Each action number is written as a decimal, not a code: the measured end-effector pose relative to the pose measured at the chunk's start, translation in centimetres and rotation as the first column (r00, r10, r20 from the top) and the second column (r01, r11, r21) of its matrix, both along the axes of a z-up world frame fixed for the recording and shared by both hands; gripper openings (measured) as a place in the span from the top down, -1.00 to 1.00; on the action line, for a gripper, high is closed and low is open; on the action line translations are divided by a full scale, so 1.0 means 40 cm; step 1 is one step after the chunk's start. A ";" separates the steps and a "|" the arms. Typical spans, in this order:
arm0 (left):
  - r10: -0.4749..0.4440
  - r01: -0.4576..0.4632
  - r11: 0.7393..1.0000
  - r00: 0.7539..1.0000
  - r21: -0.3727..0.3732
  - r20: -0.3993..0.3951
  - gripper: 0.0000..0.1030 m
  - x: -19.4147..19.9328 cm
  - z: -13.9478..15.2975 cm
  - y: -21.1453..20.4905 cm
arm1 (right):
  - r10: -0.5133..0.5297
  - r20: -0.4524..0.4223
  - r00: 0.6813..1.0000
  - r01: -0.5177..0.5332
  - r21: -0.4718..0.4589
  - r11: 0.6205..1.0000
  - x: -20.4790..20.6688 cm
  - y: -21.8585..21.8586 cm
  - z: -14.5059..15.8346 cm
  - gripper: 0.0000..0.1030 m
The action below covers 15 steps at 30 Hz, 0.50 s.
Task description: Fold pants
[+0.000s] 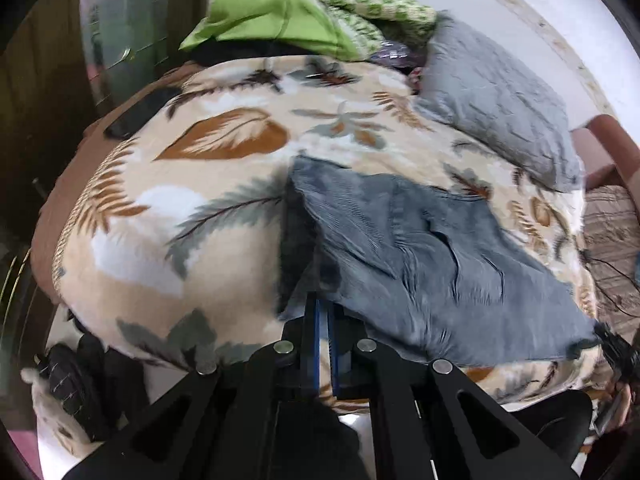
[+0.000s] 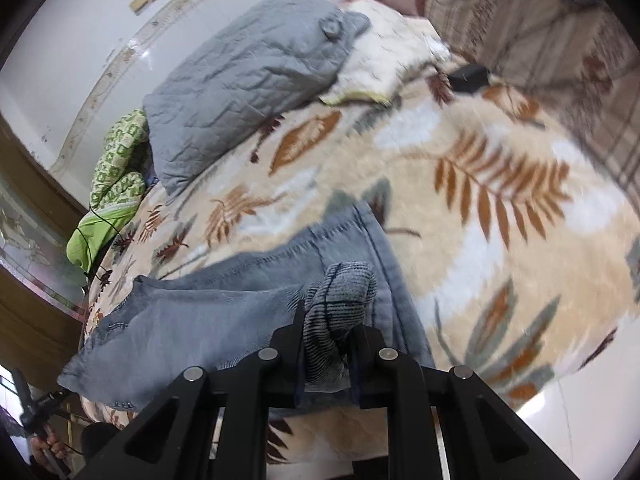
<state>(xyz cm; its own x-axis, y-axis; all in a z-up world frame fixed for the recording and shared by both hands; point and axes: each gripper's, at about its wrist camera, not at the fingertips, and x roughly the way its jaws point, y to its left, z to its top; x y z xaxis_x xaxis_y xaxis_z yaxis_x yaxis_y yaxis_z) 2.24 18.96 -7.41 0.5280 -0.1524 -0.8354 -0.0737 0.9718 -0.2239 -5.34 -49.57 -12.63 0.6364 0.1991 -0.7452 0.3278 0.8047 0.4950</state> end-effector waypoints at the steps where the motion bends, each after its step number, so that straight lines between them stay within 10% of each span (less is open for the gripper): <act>1: 0.015 -0.014 1.000 1.000 0.015 -0.009 0.94 0.000 -0.008 0.009 | 0.006 -0.020 1.000 -0.005 0.029 1.000 -0.004 -0.007 -0.018 0.65; 7: 0.027 -0.027 1.000 0.999 0.006 -0.044 0.94 -0.003 -0.025 0.025 | 0.041 -0.120 0.992 -0.026 0.123 0.992 -0.016 -0.028 -0.086 0.35; 11: -0.005 0.005 1.000 1.000 0.017 -0.011 0.94 0.004 -0.006 -0.010 | 0.054 -0.109 0.993 -0.051 0.030 0.998 -0.019 -0.030 -0.046 -0.18; 15: -0.054 0.054 0.998 0.998 0.030 0.019 0.94 0.013 0.016 -0.067 | 0.038 -0.042 0.998 -0.039 -0.022 0.999 -0.027 -0.056 0.008 -0.22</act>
<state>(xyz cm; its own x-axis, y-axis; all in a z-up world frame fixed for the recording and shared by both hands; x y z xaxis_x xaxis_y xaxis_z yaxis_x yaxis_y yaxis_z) 2.76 16.27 -6.76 0.5365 -0.1565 -0.8293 -0.0168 0.9805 -0.1959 -6.42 -51.80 -12.32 0.5972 0.2050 -0.7754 0.3164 0.8282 0.4627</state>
